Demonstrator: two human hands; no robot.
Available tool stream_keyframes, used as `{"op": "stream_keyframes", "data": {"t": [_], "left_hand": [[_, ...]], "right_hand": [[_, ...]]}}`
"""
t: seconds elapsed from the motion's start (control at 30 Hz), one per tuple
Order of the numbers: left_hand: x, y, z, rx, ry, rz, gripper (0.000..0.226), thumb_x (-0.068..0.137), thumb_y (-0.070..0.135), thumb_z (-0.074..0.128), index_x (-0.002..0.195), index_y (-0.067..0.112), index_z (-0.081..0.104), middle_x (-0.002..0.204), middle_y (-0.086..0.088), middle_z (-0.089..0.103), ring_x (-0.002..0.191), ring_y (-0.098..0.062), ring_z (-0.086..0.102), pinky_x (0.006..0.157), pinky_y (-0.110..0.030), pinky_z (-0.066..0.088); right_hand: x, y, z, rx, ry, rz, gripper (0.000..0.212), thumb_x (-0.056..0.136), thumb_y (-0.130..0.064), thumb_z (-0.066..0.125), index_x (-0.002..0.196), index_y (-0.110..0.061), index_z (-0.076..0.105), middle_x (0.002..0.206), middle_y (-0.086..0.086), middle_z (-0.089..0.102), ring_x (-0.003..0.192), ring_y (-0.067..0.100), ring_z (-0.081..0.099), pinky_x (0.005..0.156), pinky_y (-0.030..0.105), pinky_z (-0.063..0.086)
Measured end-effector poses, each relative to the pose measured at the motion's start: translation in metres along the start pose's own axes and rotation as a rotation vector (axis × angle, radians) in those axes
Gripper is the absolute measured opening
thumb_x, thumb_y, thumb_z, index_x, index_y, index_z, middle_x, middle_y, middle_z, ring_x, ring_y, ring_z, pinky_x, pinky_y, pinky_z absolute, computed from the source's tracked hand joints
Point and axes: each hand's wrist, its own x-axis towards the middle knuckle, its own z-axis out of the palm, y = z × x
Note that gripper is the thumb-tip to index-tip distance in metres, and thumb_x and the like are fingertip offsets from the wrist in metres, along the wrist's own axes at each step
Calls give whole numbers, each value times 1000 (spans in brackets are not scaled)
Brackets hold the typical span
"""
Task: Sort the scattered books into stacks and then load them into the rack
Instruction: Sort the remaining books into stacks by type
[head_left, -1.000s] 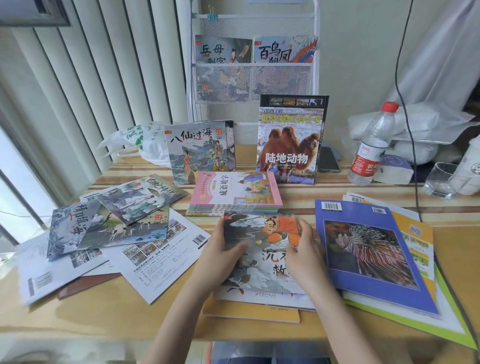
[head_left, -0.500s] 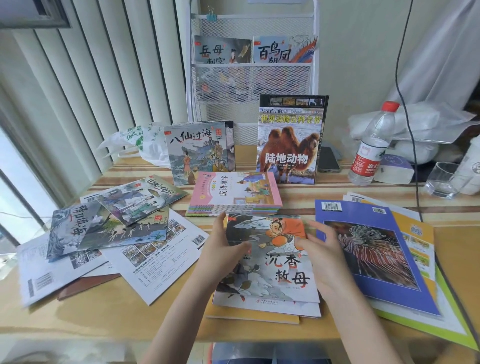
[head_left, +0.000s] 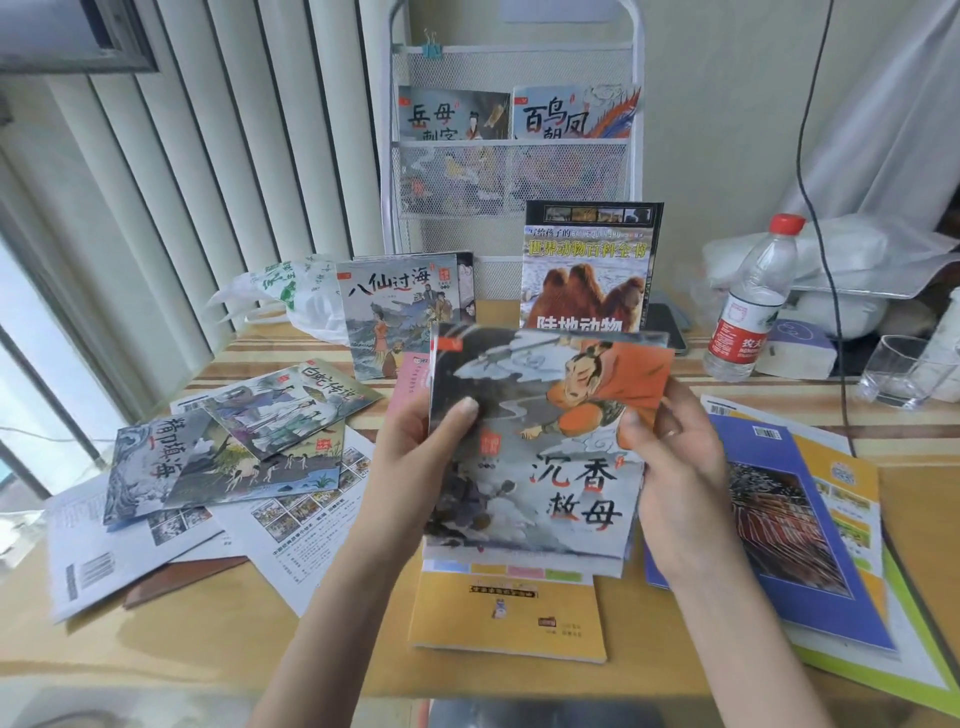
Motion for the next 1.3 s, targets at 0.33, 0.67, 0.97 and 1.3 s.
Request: {"op": "stream_keyframes", "data": {"t": [0.33, 0.67, 0.97, 1.3], "left_hand": [[-20, -43, -9, 127, 94, 5, 29, 78, 38, 74, 102, 25, 64, 88, 2, 72, 84, -27, 66, 67, -39, 56], [99, 4, -41, 220, 314, 338, 19, 90, 13, 62, 103, 25, 55, 95, 6, 65, 82, 0, 63, 71, -18, 51], [247, -61, -120, 818, 405, 252, 66, 79, 60, 46, 111, 3, 50, 102, -15, 52, 98, -29, 50, 86, -35, 38], [243, -86, -127, 1176, 514, 257, 84, 84, 68, 15, 107, -5, 50, 100, -26, 46, 94, -38, 44, 85, -46, 34]], "right_hand": [[-3, 25, 11, -254, -23, 46, 81, 35, -81, 72, 92, -24, 61, 82, -22, 70, 80, -9, 63, 70, 4, 44], [122, 31, 99, -398, -169, -230, 11, 94, -19, 52, 104, -15, 52, 91, -16, 57, 78, -21, 53, 75, 0, 36], [259, 116, 129, -1174, -311, -248, 46, 95, -46, 43, 103, -3, 56, 95, 10, 58, 90, 28, 57, 67, 35, 40], [257, 138, 121, -1337, -186, -428, 52, 93, -51, 38, 101, -4, 57, 112, 9, 58, 93, 29, 59, 62, 29, 34]]}}
